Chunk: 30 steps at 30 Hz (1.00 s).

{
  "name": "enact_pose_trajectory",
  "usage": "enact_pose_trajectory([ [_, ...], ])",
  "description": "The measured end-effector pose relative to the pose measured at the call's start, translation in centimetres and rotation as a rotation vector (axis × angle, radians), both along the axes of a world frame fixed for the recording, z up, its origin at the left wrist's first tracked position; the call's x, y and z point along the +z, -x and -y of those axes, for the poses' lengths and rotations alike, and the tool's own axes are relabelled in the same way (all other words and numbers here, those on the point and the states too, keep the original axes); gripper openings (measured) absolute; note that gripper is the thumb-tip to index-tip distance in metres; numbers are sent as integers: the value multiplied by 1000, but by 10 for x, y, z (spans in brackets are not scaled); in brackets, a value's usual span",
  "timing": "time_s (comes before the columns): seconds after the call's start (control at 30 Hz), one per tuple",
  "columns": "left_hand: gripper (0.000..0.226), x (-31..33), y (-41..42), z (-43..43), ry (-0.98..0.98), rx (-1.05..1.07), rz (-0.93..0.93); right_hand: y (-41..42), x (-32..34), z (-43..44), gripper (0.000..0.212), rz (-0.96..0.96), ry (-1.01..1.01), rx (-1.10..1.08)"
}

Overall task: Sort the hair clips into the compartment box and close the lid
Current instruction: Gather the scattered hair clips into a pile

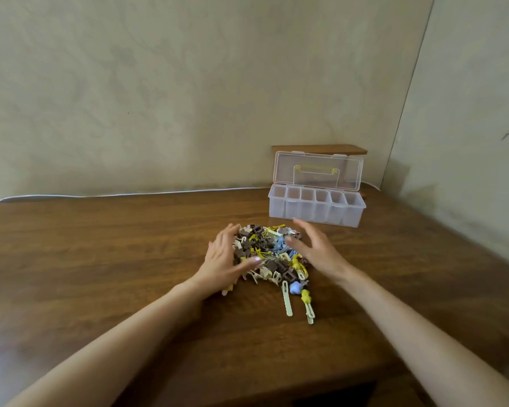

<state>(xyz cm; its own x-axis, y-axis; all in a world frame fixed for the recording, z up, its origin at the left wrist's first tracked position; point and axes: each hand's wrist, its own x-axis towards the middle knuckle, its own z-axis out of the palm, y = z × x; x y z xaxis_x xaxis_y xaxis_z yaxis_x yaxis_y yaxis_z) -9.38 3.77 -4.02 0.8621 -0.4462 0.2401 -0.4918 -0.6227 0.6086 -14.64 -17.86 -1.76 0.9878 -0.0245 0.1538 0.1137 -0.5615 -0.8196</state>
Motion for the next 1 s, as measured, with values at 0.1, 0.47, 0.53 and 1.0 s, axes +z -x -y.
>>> enact_pose_trajectory([
  [0.1, 90, 6, -17, -14, 89, 65, -84, 22, 14, 35, 125, -249, 256, 278],
  [0.47, 54, 21, -53, 34, 17, 21, -184, 19, -19, 10, 123, -22, 598, 184],
  [0.53, 57, 19, -54, 36, 25, -29, -198, 8, -8, 11, 115, -50, 408, 212],
  [1.0, 65, 19, -54, 39, 130, -119, -345, -97, -13, 15, 66, -171, 228, 125],
])
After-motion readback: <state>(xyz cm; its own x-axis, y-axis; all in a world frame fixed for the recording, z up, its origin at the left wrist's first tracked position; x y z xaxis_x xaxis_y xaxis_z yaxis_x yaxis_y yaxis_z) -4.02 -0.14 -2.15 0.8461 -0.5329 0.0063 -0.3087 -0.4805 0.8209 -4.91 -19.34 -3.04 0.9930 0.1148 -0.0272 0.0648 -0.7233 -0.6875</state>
